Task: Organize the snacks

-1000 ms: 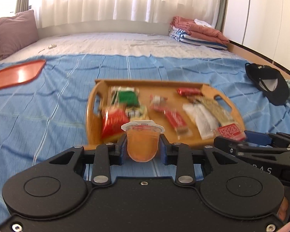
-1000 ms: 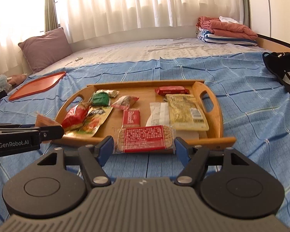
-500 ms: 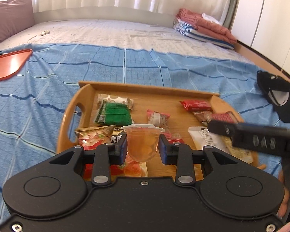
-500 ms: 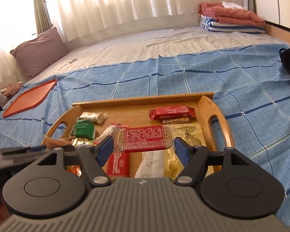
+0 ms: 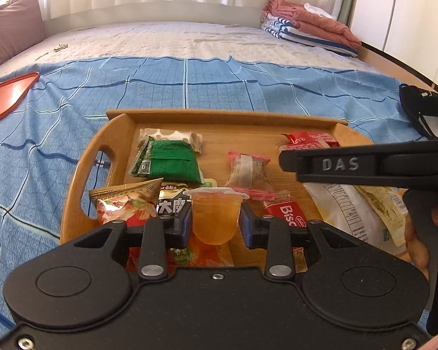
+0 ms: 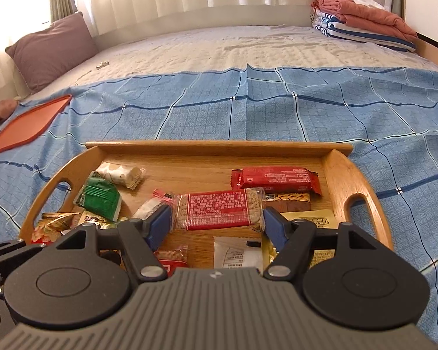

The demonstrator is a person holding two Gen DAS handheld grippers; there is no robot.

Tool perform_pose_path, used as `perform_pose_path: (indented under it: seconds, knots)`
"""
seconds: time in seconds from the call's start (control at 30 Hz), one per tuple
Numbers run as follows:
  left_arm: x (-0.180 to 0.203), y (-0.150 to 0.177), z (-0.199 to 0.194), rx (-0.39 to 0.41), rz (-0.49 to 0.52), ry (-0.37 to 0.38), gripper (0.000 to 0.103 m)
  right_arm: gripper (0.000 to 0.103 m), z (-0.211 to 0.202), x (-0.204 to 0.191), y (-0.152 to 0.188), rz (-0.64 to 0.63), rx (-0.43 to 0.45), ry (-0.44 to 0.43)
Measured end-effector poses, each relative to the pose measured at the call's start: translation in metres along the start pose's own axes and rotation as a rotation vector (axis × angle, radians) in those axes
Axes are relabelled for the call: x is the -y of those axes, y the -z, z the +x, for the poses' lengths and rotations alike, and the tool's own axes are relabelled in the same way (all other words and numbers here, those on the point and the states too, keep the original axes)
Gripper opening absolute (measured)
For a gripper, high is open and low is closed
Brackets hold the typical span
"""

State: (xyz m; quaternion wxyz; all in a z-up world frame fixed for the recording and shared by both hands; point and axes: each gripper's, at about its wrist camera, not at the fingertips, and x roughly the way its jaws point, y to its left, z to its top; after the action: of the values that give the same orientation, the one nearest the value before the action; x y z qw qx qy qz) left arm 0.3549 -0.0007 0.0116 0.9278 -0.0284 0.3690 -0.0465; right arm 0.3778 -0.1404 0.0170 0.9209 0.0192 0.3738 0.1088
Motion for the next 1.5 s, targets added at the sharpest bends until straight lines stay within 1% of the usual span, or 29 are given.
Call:
perform_pose_path:
  seconds: [0.17,0.5,0.57,0.6,0.63,0.7,0.77,0.83,0.9,0.93,0.97,1.0,1.03,1.23,1.43,1.47,1.5]
  knots:
    - [0.002,0.0,0.002,0.011,0.013,-0.004,0.032,0.072,0.005,-0.005,-0.001,-0.041,-0.004,0.013]
    - [0.003,-0.001,0.001,0.009,0.008,-0.002,0.032,0.072,0.005,-0.008,-0.004,-0.048,-0.005,-0.007]
    - [0.003,-0.001,0.0,0.009,0.006,0.0,0.036,0.073,0.004,-0.008,-0.004,-0.04,-0.005,-0.015]
    - [0.003,-0.001,-0.001,0.008,0.003,0.002,0.042,0.077,0.003,-0.007,-0.004,-0.036,0.0,-0.019]
    - [0.003,-0.001,-0.002,0.01,0.0,0.005,0.046,0.078,0.002,-0.007,-0.004,-0.031,0.007,-0.02]
    - [0.003,-0.002,-0.005,0.009,0.005,0.009,0.049,0.082,-0.001,-0.006,-0.004,-0.02,0.011,-0.032]
    - [0.004,-0.002,-0.009,0.016,0.016,0.0,0.056,0.082,-0.005,-0.005,-0.004,-0.012,0.018,-0.038]
    - [0.005,-0.002,-0.015,0.025,0.024,-0.005,0.066,0.083,-0.01,-0.005,-0.003,-0.009,0.023,-0.042]
    - [0.004,-0.003,-0.022,0.035,0.02,0.003,0.071,0.083,-0.016,-0.005,-0.003,-0.012,0.032,-0.041]
    - [0.004,-0.004,-0.025,0.038,0.017,0.007,0.077,0.083,-0.02,-0.005,-0.004,-0.011,0.038,-0.042]
    - [0.004,-0.004,-0.029,0.043,0.017,0.012,0.081,0.084,-0.024,-0.005,-0.004,-0.007,0.044,-0.043]
    - [0.005,-0.005,-0.034,0.049,0.019,0.013,0.087,0.085,-0.028,-0.004,-0.004,-0.002,0.051,-0.045]
    - [0.005,-0.005,-0.039,0.057,0.023,0.01,0.089,0.086,-0.033,-0.004,-0.005,0.002,0.059,-0.046]
    - [0.01,-0.002,-0.069,0.082,0.063,-0.015,0.091,0.09,-0.067,0.0,-0.007,0.017,0.103,-0.043]
    - [0.01,0.003,-0.109,0.106,0.065,-0.023,0.091,0.092,-0.108,0.0,0.0,0.017,0.142,-0.02]
    - [0.009,0.005,-0.117,0.112,0.064,-0.023,0.092,0.092,-0.116,0.001,0.002,0.016,0.15,-0.014]
    - [0.009,0.006,-0.124,0.117,0.063,-0.025,0.097,0.093,-0.124,0.001,0.004,0.014,0.158,-0.01]
